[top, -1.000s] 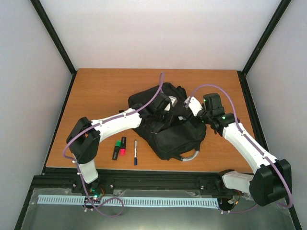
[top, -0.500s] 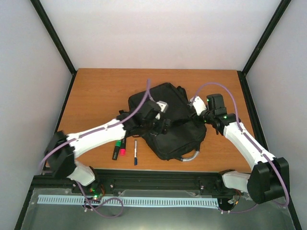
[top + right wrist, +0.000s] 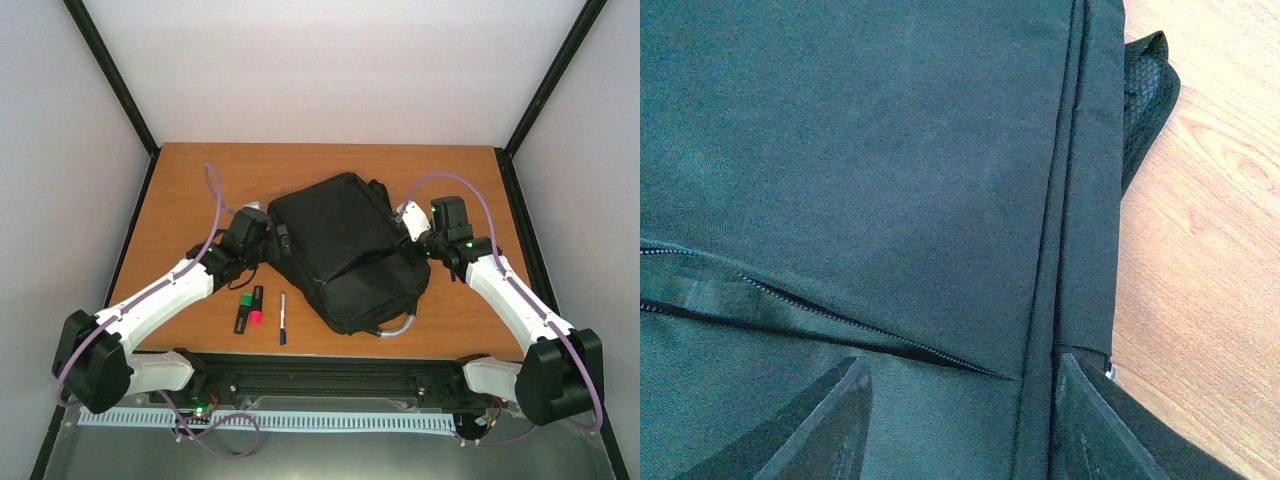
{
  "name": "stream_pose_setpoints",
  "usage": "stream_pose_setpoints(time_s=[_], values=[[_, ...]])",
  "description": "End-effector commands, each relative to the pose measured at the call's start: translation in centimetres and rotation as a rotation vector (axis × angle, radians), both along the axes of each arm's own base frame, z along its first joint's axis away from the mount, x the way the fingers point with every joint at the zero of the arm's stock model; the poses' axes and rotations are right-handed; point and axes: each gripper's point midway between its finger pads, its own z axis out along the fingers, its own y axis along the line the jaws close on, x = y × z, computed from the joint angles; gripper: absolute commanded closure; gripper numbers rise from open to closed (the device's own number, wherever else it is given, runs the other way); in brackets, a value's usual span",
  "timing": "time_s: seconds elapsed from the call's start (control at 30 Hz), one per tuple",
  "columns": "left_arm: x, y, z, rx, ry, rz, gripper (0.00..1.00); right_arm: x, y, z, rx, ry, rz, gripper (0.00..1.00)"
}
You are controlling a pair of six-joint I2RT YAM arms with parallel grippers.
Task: Pack the student bag
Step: Adjust the student bag at the center of the board.
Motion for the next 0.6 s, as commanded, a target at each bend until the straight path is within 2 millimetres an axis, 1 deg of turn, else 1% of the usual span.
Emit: stream_pose_setpoints(time_s=[0.0,0.07,0.17,0.27,0.3,0.4,0.57], values=[[2.1,1.2,-1.5,-0.101,0.025,0.108,0.0,-0.1,-0.5,-0.5,-0.018,0.005,-0.007,0.47],[3.1,1.9,-2.3,-0.072,0.02,0.139,0.0,-0.2,-0.3,-0.3,-0.005,0.017,-0.007,0.45],[4.8,2.2,-3.5,-0.063,0.021,0.158,0.0,-0.5,0.1,0.1,0.024,0.023,0.007,0.44],[6.8,1.5,-4.1,-0.104,0.004,0.133,0.0,-0.5,0.0,0.0,0.019,0.022,0.006,0.44],[7.5,1.0,-4.6,-0.108,0.003,0.117,0.0,-0.4,0.0,-0.1,0.015,0.023,0.004,0.43],[9.4,-1.3,-5.0,-0.136,-0.013,0.033,0.0,-0.4,0.0,-0.3,0.014,0.033,0.003,0.43],[12.8,-6.8,-5.8,-0.212,0.0,-0.173,0.02,-0.5,0.2,-0.1,0.037,0.042,0.009,0.43]])
